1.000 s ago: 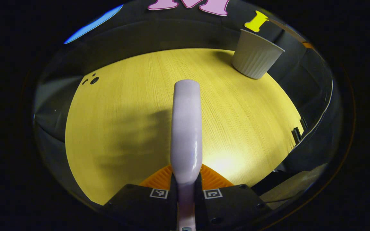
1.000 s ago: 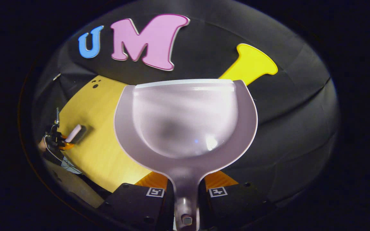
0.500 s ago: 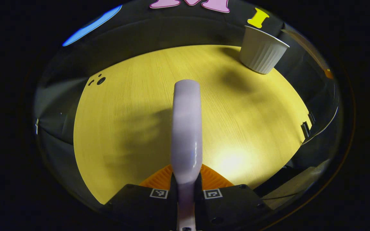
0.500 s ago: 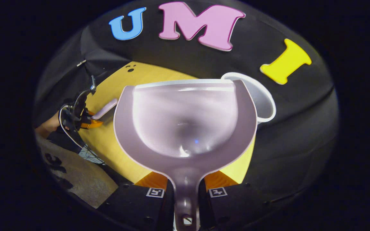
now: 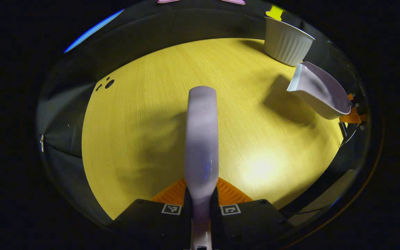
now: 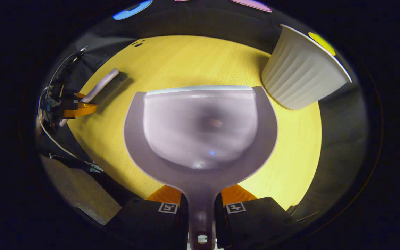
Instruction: Pick up the small broom and dustpan from the desktop, sweep the trash into the dustpan with the broom, and then empty the trash into the garbage bin.
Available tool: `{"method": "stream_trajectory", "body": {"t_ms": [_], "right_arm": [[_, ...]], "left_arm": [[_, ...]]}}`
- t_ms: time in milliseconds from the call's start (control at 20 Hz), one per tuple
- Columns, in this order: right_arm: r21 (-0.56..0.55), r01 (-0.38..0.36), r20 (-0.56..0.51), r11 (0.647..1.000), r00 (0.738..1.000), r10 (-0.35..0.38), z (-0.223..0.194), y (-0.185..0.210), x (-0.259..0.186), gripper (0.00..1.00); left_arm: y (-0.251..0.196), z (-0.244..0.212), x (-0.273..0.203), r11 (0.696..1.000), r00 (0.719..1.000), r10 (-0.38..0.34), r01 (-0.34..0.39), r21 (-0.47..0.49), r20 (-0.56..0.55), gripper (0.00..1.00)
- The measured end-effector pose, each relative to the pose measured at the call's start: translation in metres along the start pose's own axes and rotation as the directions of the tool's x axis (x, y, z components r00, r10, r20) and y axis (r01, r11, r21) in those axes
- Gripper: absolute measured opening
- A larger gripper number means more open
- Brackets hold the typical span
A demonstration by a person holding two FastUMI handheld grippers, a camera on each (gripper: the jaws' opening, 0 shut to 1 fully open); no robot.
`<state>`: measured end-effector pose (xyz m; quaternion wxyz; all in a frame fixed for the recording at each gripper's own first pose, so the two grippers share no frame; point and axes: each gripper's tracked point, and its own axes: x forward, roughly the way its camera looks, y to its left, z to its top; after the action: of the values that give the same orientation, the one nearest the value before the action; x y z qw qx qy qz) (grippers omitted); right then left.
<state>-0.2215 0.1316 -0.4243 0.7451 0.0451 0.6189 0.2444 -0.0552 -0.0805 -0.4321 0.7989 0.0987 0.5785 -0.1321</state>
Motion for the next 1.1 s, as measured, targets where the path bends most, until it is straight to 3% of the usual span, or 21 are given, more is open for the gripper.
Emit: {"method": "stream_trajectory", "body": {"t_ms": [250, 350, 400, 450, 550, 650, 750, 850, 900, 950, 1000, 1100], "right_arm": [[0.079, 0.019, -0.026, 0.997, 1.000, -0.017, -0.002, -0.001, 0.023, 0.36], [0.072, 0.044, -0.026, 0.996, 0.999, -0.042, 0.001, 0.003, 0.025, 0.36], [0.063, 0.050, -0.025, 0.997, 0.999, -0.049, 0.001, 0.007, 0.022, 0.31], [0.056, 0.055, -0.023, 0.997, 0.998, -0.053, -0.002, 0.005, 0.021, 0.41], [0.054, 0.050, -0.010, 0.997, 0.999, -0.049, 0.001, 0.004, 0.017, 0.38], [0.067, 0.046, 0.000, 0.997, 0.999, -0.046, 0.000, 0.003, 0.007, 0.43], [0.079, 0.034, 0.013, 0.996, 0.999, -0.036, 0.001, 0.002, -0.003, 0.41], [0.085, 0.028, 0.034, 0.996, 0.999, -0.031, 0.002, 0.003, -0.013, 0.45], [0.086, 0.026, 0.051, 0.996, 0.998, -0.031, 0.003, 0.004, -0.021, 0.41], [0.086, 0.027, 0.071, 0.996, 0.997, -0.033, 0.006, 0.005, -0.031, 0.48], [0.082, 0.030, 0.092, 0.996, 0.995, -0.038, 0.009, 0.004, -0.042, 0.44], [0.073, 0.037, 0.155, 0.997, 0.987, -0.048, 0.022, 0.005, -0.067, 0.44]], "left_arm": [[0.000, -0.006, 0.007, 1.000, 1.000, 0.023, -0.022, 0.009, -0.022, 0.25], [0.000, -0.007, 0.011, 0.999, 0.999, 0.031, -0.031, 0.012, -0.032, 0.28], [-0.001, -0.007, 0.014, 0.999, 0.999, 0.032, -0.031, 0.009, -0.035, 0.28], [0.000, -0.007, 0.017, 1.000, 0.999, 0.031, -0.031, 0.006, -0.034, 0.27], [0.004, -0.008, 0.019, 0.999, 0.999, 0.035, -0.035, 0.004, -0.034, 0.28], [0.005, -0.009, 0.013, 0.999, 0.998, 0.047, -0.046, 0.007, -0.031, 0.30], [0.008, -0.006, 0.007, 0.998, 0.998, 0.063, -0.063, 0.026, -0.017, 0.33], [0.010, -0.007, -0.003, 0.995, 0.997, 0.081, -0.081, 0.050, -0.002, 0.34], [0.010, -0.007, -0.008, 0.995, 0.996, 0.086, -0.086, 0.056, 0.003, 0.36], [0.010, -0.006, -0.014, 0.995, 0.996, 0.086, -0.087, 0.057, 0.014, 0.29], [0.010, -0.006, -0.019, 0.995, 0.996, 0.086, -0.088, 0.056, 0.024, 0.36], [0.010, -0.002, -0.034, 0.995, 0.995, 0.087, -0.089, 0.048, 0.051, 0.36]]}}
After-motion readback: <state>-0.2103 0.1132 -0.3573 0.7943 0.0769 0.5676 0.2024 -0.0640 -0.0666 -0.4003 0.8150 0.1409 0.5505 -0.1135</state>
